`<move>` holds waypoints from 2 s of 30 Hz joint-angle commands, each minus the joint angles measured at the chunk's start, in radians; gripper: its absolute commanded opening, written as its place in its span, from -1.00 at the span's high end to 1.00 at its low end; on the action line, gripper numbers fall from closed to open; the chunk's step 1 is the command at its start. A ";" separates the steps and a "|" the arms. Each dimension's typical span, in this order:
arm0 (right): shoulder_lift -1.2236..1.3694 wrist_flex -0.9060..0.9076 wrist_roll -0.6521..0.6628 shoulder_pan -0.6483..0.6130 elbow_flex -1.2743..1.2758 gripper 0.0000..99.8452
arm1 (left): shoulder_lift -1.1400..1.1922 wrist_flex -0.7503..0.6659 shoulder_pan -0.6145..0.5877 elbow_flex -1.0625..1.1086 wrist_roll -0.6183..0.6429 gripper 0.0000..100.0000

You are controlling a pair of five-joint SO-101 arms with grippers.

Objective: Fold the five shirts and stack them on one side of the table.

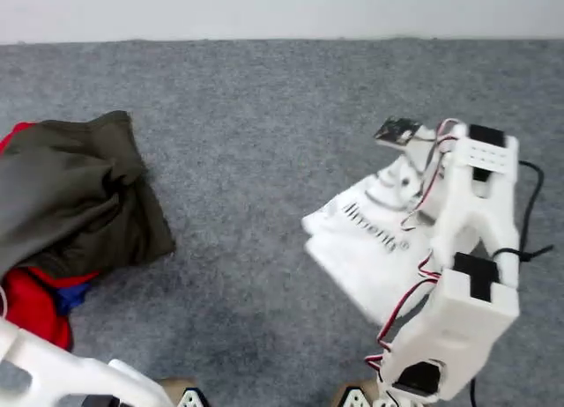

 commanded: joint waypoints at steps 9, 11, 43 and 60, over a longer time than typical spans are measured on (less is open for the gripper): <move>-0.010 -0.008 -0.301 -0.002 -0.129 0.51 | -0.034 0.006 0.009 -0.028 -0.008 0.97; -0.038 0.059 -0.404 0.005 -0.169 0.37 | -0.034 0.006 0.009 -0.028 -0.008 0.97; -0.371 0.255 -0.764 -0.639 0.221 0.41 | -0.035 0.009 0.008 0.041 -0.005 0.97; -0.371 -0.054 -0.652 -0.611 0.397 0.97 | -0.035 0.008 0.008 0.041 -0.008 0.97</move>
